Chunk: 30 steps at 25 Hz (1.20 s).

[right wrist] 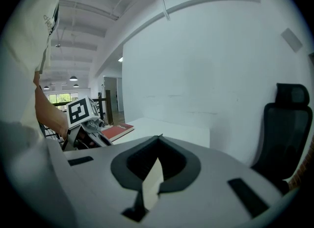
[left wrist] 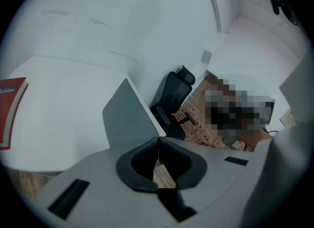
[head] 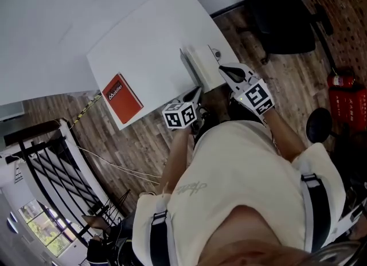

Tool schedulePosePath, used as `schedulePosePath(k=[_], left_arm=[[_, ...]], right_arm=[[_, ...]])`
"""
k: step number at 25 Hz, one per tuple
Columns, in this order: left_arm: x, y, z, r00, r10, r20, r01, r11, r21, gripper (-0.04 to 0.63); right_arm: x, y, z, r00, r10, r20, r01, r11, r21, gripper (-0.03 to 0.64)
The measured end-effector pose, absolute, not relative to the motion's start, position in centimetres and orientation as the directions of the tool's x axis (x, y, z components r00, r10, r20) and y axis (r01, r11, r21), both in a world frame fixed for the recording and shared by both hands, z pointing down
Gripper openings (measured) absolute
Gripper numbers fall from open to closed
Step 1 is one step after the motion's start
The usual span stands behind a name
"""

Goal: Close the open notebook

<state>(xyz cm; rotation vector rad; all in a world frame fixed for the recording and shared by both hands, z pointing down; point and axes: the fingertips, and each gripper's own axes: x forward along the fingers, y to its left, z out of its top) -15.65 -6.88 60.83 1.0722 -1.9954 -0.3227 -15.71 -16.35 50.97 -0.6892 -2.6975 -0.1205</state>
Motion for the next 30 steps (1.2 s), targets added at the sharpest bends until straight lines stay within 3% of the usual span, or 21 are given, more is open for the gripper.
schedulePosePath(k=[19,30], left_arm=[[-13.6,-14.0,62.1,-0.251,-0.728,0.637,-0.619,0.627,0.473,0.048],[-16.3,-8.9,59.6,-0.447,-0.668,0.595,-0.584,0.721,0.372,0.028]], right_arm=[[-16.6,-22.8,52.8,-0.790,0.498,0.357,0.511,0.857,-0.065,0.005],[-16.3,-21.2,51.9,-0.801,0.494,0.339,0.503,0.862,-0.067,0.005]])
